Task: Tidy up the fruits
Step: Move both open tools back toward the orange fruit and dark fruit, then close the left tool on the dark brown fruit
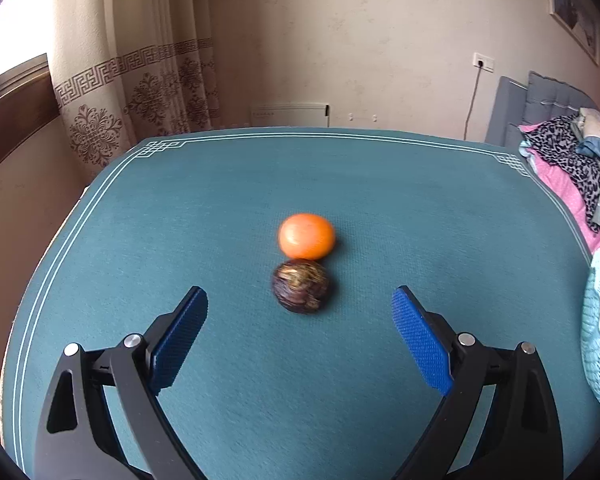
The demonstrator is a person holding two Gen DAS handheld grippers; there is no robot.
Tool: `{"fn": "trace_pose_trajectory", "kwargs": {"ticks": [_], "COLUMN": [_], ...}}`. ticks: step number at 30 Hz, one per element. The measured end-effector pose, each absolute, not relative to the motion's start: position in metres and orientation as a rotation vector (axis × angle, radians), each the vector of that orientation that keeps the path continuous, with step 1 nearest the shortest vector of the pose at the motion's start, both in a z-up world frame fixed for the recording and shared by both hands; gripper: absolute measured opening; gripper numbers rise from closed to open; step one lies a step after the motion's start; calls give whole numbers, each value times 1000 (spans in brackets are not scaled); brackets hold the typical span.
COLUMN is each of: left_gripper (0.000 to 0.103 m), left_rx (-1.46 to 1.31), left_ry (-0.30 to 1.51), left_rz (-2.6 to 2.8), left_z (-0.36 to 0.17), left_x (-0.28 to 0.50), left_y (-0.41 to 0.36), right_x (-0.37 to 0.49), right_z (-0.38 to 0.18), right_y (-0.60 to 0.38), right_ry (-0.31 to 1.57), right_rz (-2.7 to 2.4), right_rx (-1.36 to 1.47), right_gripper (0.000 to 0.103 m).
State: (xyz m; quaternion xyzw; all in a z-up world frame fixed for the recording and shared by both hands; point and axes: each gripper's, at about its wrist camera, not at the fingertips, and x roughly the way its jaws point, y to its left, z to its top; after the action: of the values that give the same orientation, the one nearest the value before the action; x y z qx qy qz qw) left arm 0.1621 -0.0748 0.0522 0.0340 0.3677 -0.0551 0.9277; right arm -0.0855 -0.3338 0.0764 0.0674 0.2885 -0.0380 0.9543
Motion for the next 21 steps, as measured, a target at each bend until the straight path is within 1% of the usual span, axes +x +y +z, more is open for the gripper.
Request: {"fn": "trace_pose_trajectory", "kwargs": {"ticks": [10, 12, 16, 21], "left_gripper": [94, 88, 71, 62], "left_rx": [78, 79, 67, 54], "left_ry": [783, 799, 827, 835], "left_rz": [-97, -111, -132, -168], "left_z": [37, 33, 25, 20], "left_x": [194, 199, 209, 212], "left_y": [-68, -69, -68, -67], "right_x": [-70, -67, -61, -55], "right_z": [67, 65, 61, 57], "right_y": [-323, -323, -322, -321], "right_ry": [640, 649, 668, 686], "right_rz": [-35, -30, -27, -24], "right_rx": [142, 142, 147, 155], "right_gripper": [81, 81, 81, 81]}}
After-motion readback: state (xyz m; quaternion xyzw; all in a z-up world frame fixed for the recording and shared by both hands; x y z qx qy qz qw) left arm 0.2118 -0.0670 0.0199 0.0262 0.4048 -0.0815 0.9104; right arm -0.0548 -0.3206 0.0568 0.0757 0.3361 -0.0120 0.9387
